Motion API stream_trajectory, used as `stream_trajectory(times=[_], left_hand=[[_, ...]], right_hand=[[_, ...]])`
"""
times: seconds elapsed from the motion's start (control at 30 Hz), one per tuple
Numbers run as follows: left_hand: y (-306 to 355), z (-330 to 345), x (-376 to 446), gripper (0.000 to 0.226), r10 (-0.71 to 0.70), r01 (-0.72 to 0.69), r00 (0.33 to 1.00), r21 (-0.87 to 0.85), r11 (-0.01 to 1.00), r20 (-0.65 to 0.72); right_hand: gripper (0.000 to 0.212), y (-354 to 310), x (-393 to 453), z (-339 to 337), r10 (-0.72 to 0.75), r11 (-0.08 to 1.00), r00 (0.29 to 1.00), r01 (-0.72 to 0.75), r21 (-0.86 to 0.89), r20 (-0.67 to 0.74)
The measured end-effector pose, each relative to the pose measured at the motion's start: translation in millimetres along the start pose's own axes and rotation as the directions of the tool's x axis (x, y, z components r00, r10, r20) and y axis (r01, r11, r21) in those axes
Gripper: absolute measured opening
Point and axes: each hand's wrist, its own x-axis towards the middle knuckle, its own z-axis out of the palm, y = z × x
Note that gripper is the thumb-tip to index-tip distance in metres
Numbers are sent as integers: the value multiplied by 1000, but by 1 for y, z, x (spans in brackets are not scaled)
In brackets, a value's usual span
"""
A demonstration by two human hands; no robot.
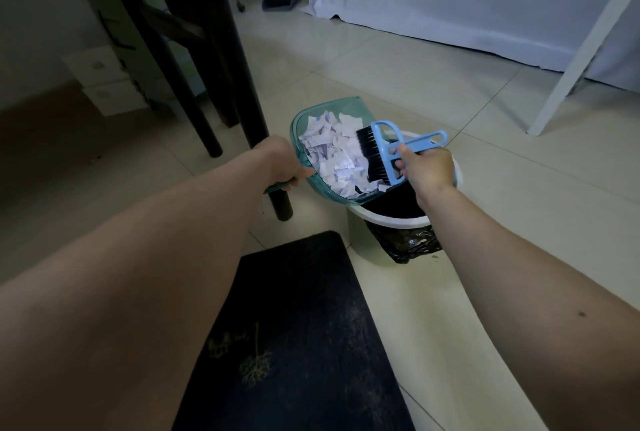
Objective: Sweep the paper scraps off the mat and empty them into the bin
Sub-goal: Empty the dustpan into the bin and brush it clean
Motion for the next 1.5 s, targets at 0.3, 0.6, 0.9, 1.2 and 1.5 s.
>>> stream_trajectory(times=[0.3,0.6,0.9,1.2,1.5], left_hand=[[-4,-3,3,23,-17,17,1000,25,1000,9],[-2,-2,2,24,-6,5,1000,18,1000,20],[-5,-3,5,35,-7,7,1000,21,1000,19],[-5,-2,6,31,-1,0,1000,43,999,14],[-4,-2,7,23,14,-14,1000,50,999,13]], right_hand=[[26,-6,10,-20,-36,999,974,31,-26,-225],[22,-4,-7,22,-71,997,997,71,2,39],[27,4,0,-3,-28,988,980,-3,-156,-197],[25,-18,-8,13,-91,990,976,110,85,-196],[26,2,-7,19,-32,989,992,13,-150,-119]])
